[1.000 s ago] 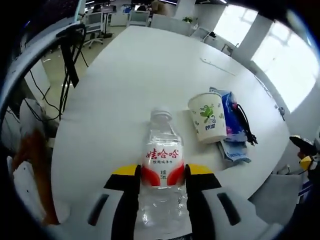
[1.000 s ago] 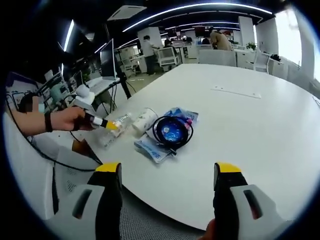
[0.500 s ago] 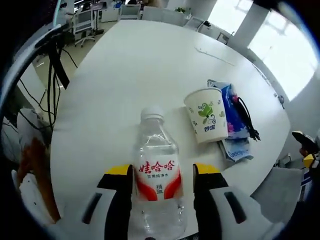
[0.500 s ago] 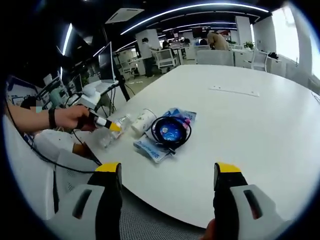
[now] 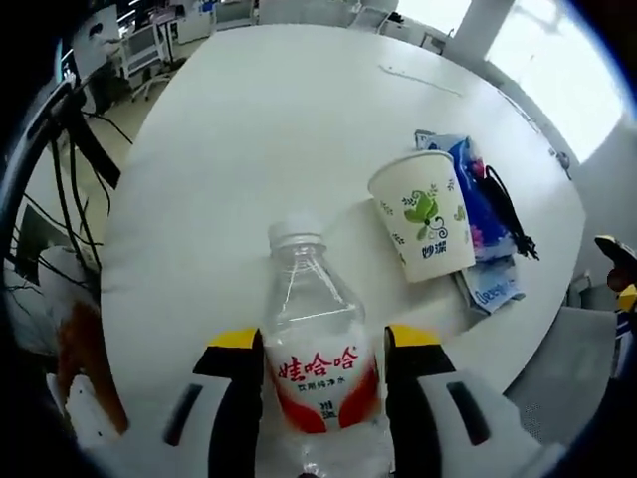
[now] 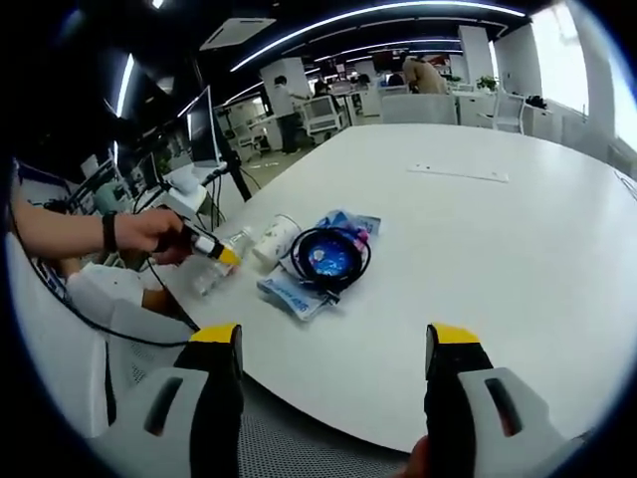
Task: Arrange the tabletop items into an orderly group along one side of the table until the central work area is clear of visible clutter.
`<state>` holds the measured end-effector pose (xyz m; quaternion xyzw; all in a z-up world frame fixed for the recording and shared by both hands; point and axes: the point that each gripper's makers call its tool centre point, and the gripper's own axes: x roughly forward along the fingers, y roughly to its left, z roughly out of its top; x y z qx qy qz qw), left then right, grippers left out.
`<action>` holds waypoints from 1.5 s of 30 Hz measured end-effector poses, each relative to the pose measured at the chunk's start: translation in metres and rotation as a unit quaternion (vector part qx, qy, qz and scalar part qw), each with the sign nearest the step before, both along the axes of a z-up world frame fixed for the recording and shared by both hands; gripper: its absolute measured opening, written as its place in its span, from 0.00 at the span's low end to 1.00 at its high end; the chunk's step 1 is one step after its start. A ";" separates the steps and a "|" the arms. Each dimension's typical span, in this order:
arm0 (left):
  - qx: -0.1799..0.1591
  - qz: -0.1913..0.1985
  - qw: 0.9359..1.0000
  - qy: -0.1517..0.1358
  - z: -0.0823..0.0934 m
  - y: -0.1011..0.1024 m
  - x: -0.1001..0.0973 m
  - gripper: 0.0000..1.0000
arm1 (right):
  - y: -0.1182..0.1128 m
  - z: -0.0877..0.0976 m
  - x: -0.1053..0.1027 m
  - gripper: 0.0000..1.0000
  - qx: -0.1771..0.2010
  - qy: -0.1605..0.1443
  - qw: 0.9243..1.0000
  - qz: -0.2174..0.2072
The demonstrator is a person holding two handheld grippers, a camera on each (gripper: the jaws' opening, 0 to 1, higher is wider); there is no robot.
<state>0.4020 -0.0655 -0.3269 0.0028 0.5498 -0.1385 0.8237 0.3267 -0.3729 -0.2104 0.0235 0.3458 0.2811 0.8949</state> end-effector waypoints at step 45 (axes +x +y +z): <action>-0.031 0.044 0.994 -0.093 0.064 0.012 0.016 0.37 | 0.018 0.000 0.008 0.74 0.002 -0.007 1.000 0.028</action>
